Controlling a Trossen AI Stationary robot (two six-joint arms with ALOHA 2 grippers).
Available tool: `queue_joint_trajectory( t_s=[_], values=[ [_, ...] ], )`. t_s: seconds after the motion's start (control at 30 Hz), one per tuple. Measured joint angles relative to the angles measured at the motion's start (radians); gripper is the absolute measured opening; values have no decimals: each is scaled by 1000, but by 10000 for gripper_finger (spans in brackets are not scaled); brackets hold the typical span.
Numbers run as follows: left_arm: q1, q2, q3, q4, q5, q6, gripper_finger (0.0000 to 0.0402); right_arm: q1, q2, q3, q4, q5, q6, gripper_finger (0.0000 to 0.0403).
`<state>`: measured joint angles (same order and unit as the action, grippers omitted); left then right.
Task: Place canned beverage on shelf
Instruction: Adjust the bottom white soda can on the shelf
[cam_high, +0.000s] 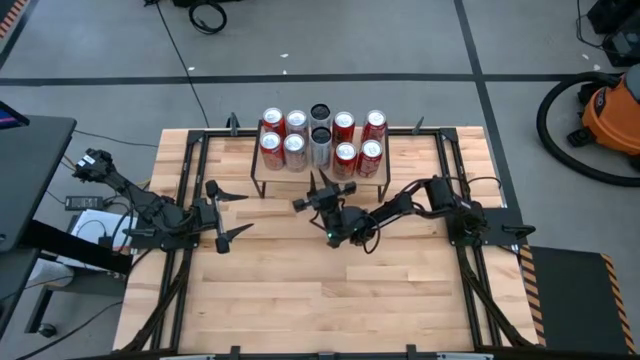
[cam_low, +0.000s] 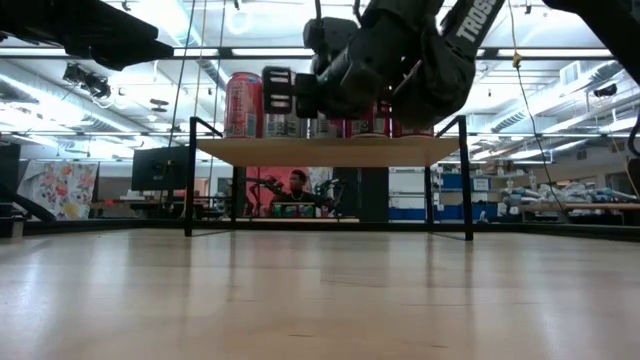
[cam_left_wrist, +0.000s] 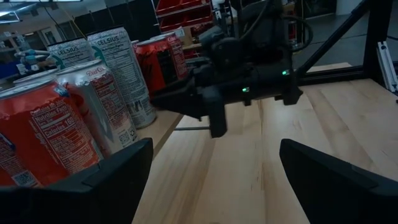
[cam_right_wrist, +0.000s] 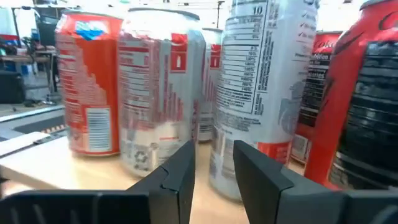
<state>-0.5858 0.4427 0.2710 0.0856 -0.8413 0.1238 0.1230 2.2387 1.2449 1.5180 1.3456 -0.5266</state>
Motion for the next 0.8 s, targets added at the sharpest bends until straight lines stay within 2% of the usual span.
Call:
queue_joint_trajectory(
  t_s=[0.2, 0.33, 0.5, 0.8],
  values=[
    [0, 0, 0, 0, 0, 0, 362, -28, 0, 0, -37, -60, 45, 118],
    [0, 0, 0, 0, 0, 0, 362, -38, 0, 0, -50, -47, 53, 118],
    [0, 0, 0, 0, 0, 0, 362, -39, 0, 0, -51, 30, 51, 118],
    [0, 0, 0, 0, 0, 0, 362, -9, 0, 0, -51, 7, 56, 118]
  ],
)
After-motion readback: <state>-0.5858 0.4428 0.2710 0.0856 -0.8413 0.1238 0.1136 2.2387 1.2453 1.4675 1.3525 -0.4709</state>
